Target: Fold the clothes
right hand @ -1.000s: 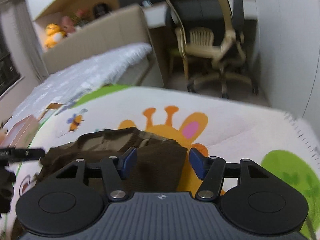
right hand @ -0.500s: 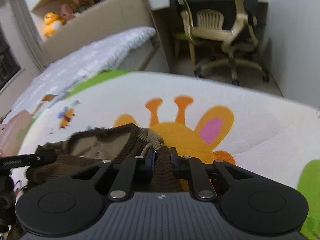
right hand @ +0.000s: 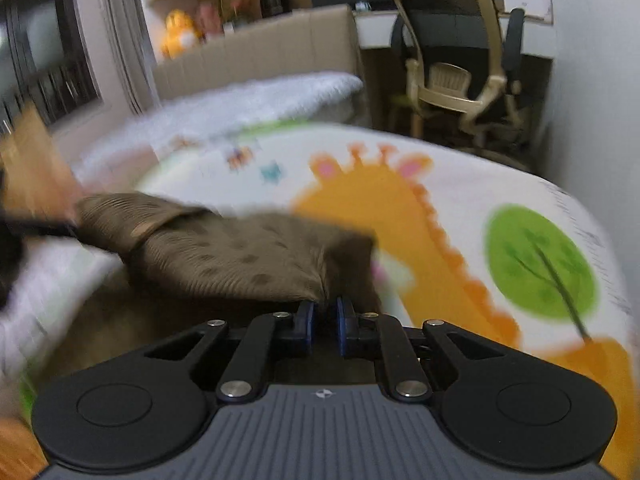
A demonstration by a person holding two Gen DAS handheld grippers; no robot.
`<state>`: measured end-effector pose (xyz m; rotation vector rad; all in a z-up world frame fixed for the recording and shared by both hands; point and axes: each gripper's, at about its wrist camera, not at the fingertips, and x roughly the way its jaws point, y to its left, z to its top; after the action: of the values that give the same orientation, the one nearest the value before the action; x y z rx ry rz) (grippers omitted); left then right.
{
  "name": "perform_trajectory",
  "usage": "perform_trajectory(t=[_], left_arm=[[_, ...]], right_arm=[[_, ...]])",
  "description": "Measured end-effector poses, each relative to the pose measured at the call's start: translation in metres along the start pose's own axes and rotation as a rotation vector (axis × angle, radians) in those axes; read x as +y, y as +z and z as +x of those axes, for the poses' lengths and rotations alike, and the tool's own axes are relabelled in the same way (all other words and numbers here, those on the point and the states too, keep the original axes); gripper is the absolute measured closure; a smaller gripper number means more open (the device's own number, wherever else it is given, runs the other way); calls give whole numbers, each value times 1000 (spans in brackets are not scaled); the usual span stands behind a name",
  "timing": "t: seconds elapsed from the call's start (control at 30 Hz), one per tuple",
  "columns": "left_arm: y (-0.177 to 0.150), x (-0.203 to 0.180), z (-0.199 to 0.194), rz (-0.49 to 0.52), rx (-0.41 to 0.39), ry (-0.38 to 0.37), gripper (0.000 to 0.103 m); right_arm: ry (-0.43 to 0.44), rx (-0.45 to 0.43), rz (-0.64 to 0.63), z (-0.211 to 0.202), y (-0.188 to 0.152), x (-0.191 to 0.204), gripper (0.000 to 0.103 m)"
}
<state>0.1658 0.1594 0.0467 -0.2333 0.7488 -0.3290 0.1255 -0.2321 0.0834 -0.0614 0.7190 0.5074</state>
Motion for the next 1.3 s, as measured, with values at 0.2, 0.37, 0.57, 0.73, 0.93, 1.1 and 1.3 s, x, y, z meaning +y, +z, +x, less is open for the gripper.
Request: perform_trajectory(t=[0.2, 0.37, 0.57, 0.73, 0.93, 1.1, 1.3], left_arm=[[-32, 8, -17, -15, 91, -63, 39], [-30, 21, -27, -79, 57, -139, 17], [-19, 47, 14, -432, 96, -225, 8], [-18, 59, 60, -584, 161, -244, 11], [31, 57, 81, -460, 100, -210, 80], [82, 46, 58, -360, -35, -246, 83], [40, 17, 13, -235, -13, -299, 83]], right_arm=[[-18, 20, 21, -32, -35, -13, 49], [61, -102, 202, -40, -10, -37, 33], [139, -85, 310, 25, 25, -44, 28], [176, -5, 265, 78, 38, -29, 58], [145, -63, 226, 93, 81, -24, 80], [164, -127, 184, 51, 86, -18, 81], [190, -134, 141, 1, 58, -6, 81]])
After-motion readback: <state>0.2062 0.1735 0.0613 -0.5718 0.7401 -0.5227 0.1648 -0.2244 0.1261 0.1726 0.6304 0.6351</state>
